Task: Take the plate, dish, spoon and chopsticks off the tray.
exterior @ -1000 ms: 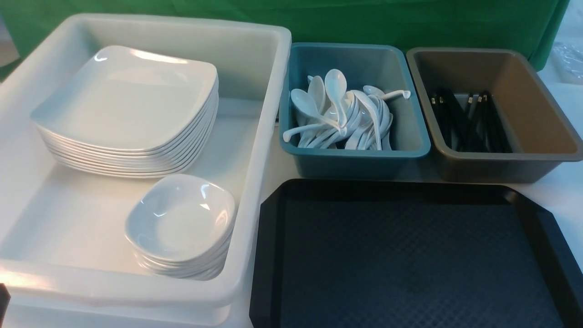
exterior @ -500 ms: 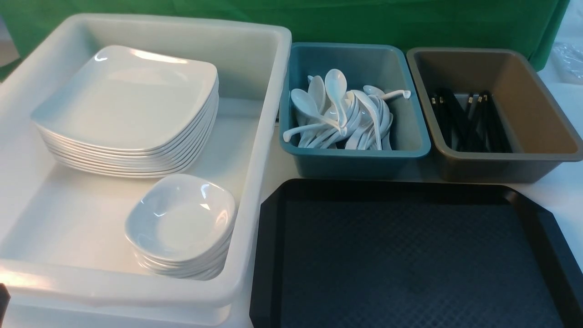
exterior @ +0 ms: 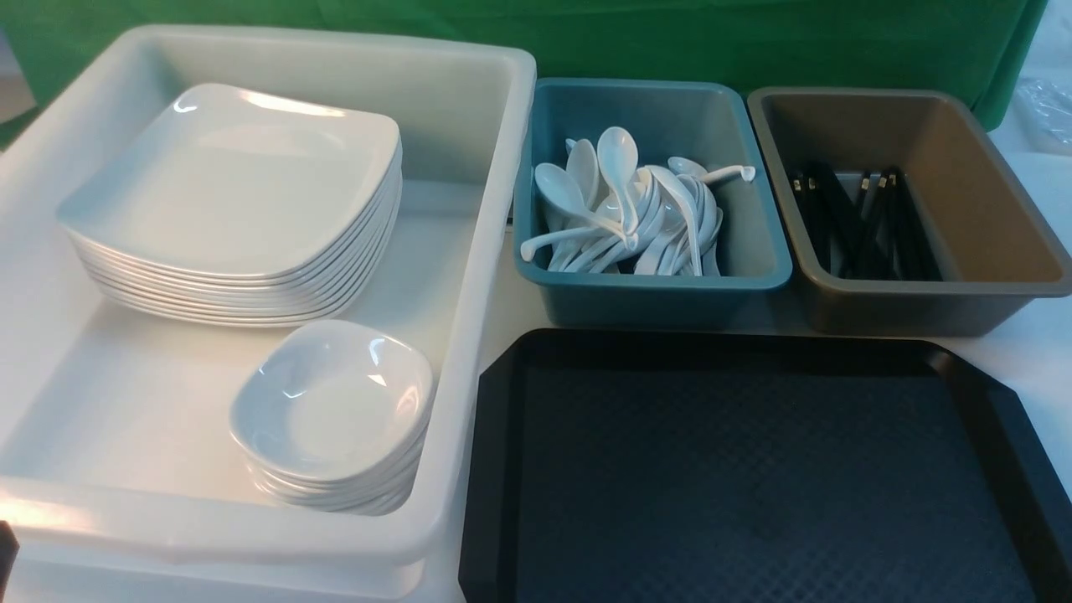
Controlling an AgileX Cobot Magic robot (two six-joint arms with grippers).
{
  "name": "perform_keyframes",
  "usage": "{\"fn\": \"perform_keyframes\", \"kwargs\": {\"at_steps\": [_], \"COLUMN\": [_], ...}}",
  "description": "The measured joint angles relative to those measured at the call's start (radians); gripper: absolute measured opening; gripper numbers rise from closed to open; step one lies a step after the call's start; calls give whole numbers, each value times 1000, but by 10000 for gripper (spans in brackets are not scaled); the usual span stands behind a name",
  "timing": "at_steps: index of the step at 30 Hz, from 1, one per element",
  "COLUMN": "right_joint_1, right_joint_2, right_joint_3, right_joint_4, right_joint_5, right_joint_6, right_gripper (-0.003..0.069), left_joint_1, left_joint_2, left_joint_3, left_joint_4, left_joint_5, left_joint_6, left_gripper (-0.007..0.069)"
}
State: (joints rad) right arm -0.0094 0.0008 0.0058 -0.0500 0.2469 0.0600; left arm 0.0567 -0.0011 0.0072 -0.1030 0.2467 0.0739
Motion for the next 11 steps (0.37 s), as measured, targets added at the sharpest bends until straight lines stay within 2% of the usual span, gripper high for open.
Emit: {"fn": "perform_keyframes", "kwargs": {"at_steps": [11], "right_joint_1": [0], "right_joint_2": [0], "right_joint_3": [0], "right_joint_4": [0], "right_joint_5": [0], "right_joint_6": [0], "right_gripper": [219], "left_joint_1": [0], "left_joint_2": [0], "left_joint_3": [0], "left_joint_4": [0], "left_joint_5": [0], "left_joint_6": [0], "left_gripper": [1]}}
